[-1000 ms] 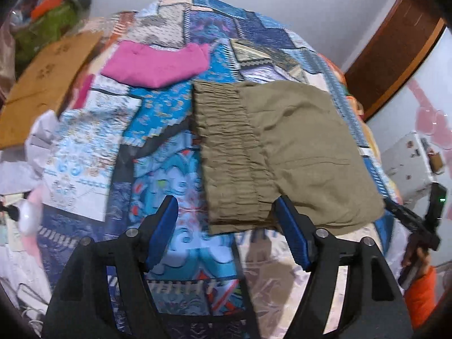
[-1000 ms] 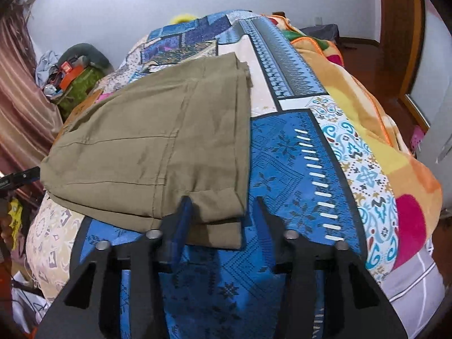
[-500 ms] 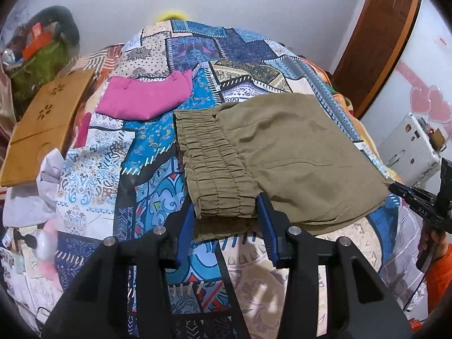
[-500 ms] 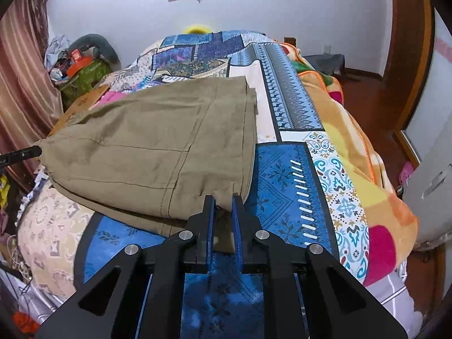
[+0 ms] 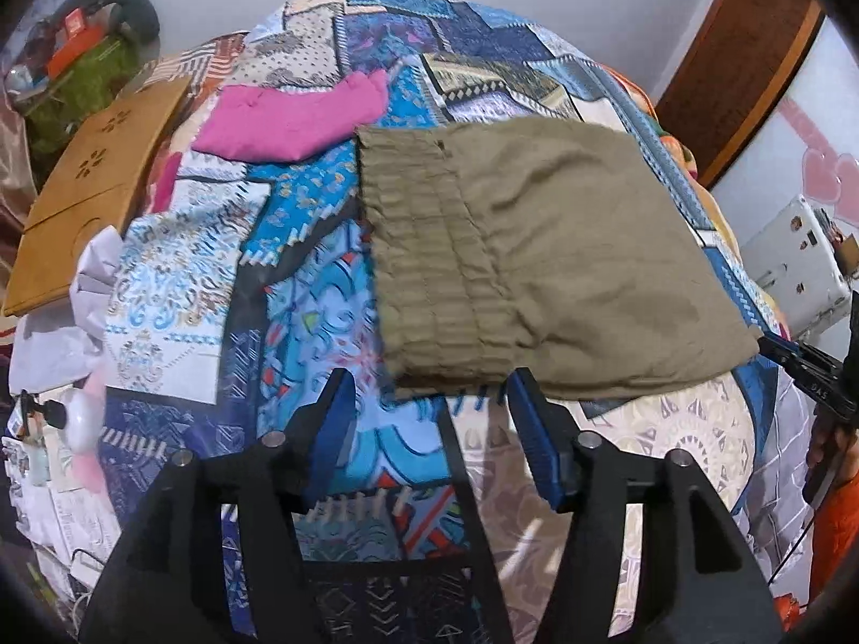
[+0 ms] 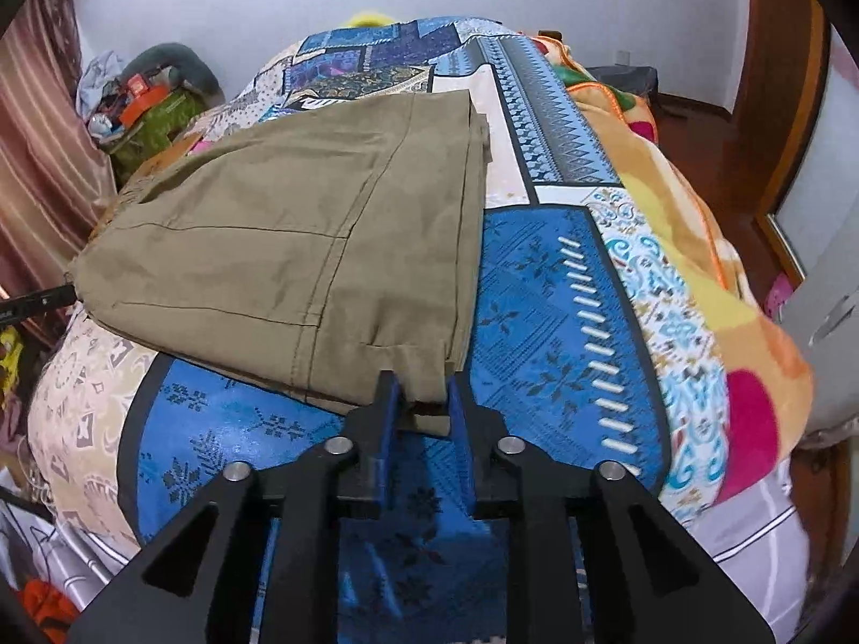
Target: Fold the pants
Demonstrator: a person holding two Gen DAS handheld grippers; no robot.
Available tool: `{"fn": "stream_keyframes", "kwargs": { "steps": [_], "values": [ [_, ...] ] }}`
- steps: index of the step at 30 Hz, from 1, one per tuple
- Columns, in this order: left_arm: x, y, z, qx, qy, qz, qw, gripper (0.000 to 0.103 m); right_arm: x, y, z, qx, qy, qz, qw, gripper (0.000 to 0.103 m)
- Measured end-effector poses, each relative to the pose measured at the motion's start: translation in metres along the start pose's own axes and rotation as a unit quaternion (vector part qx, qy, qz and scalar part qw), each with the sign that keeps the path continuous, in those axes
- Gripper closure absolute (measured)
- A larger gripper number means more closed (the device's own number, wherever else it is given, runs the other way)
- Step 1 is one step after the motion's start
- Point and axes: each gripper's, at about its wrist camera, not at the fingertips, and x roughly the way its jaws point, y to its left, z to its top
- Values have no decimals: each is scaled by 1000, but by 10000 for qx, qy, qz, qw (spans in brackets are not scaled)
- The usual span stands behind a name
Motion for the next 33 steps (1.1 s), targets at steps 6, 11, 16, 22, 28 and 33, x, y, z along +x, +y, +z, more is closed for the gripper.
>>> {"fn": "stream_keyframes", "kwargs": {
  "steps": [6,11,16,22,28,33],
  "values": [
    [-17,18,37,-244,-412,43,9988,36,-23,-14,27,141,-390,103,9991,61],
    [-11,25,78,-229,-641,175,9975,32,-27,-16,65,-40,-788,-29,9969,60],
    [16,27,114,-248,-510,155,9983,31,-3,-21,107,-181,-967,-72,9951,60],
    [63,27,137,-262,-125,-5,9996,31,47,-30,149,-169,-831,26,9964,60],
    [103,32,135,-331,236,-179,9990,31,114,-36,178,-206,-343,45,9992,60],
    [108,54,131,-838,33,-236,9962,29,155,-39,173,-228,152,79,9996,60]
  ]
}}
